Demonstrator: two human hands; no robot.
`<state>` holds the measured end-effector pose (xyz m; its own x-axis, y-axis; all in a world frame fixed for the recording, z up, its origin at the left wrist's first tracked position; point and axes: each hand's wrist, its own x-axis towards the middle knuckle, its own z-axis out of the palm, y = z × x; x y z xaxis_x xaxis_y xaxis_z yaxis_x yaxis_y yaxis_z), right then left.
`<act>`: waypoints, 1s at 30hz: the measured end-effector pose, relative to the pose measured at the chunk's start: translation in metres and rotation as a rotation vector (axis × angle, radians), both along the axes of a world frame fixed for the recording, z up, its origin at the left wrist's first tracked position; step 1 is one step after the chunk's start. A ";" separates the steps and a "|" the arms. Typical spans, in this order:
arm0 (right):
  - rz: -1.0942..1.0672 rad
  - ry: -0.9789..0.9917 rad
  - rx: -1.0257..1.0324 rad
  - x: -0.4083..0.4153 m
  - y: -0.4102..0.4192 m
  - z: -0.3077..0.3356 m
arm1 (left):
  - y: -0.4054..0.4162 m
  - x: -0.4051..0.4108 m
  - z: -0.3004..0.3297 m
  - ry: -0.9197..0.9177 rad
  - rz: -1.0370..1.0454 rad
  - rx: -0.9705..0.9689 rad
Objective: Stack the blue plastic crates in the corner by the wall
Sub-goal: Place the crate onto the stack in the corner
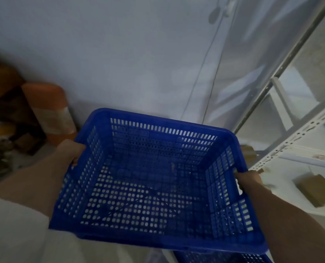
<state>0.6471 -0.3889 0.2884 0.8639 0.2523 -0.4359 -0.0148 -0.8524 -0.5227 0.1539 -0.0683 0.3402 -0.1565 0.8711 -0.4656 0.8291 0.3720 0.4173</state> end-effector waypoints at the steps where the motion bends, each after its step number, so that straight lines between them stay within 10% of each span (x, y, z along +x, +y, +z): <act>1: 0.004 0.007 0.000 0.006 0.013 -0.002 | 0.014 0.005 0.000 0.007 0.009 0.012; 30: -0.182 0.042 -0.023 0.021 0.287 -0.054 | 0.355 0.081 -0.078 -0.089 -0.100 -0.044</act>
